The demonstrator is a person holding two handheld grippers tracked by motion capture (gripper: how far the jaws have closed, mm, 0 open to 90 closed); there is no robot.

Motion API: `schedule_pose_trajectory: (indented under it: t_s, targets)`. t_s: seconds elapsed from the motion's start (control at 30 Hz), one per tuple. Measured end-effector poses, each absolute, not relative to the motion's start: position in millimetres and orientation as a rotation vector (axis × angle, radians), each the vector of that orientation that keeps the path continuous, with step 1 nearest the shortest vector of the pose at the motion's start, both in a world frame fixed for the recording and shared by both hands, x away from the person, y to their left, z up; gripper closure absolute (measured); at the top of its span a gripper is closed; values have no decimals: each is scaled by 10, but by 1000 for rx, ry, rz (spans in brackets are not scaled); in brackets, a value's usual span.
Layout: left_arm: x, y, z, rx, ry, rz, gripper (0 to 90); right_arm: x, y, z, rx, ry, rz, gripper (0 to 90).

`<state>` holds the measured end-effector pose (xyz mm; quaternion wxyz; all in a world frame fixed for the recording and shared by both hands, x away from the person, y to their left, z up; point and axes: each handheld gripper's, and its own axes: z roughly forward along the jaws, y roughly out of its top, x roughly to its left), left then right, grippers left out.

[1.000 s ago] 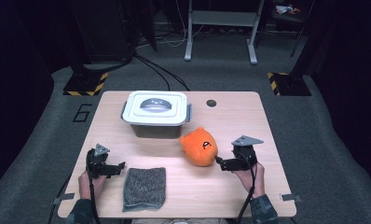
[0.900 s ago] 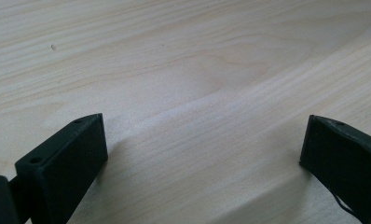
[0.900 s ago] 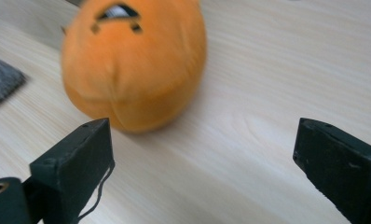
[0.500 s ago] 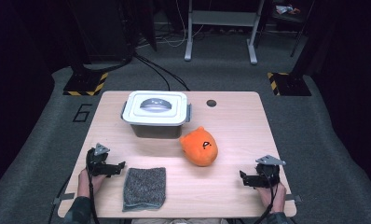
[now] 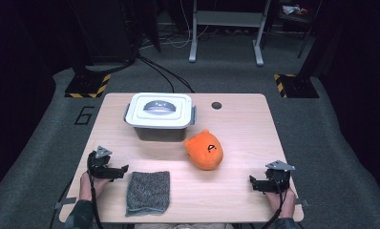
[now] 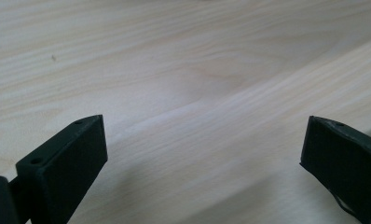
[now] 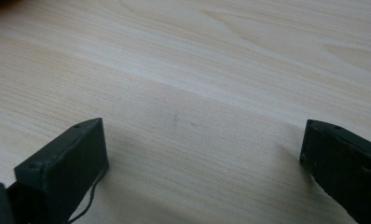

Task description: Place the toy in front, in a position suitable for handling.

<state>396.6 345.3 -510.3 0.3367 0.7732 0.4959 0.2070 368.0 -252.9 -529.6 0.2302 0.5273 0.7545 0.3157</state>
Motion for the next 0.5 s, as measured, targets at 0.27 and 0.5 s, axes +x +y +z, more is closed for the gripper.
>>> schedule_pose_trajectory:
  t_s: [0.27, 0.5]
  targets:
    - [3689, 3162, -4882, 2041, 1186, 520, 21, 3682, -2531, -5299, 1466, 2073, 883, 0]
    - [3466, 2827, -4851, 2081, 1089, 457, 22, 3682, -2532, -5299, 1465, 2074, 884, 0]
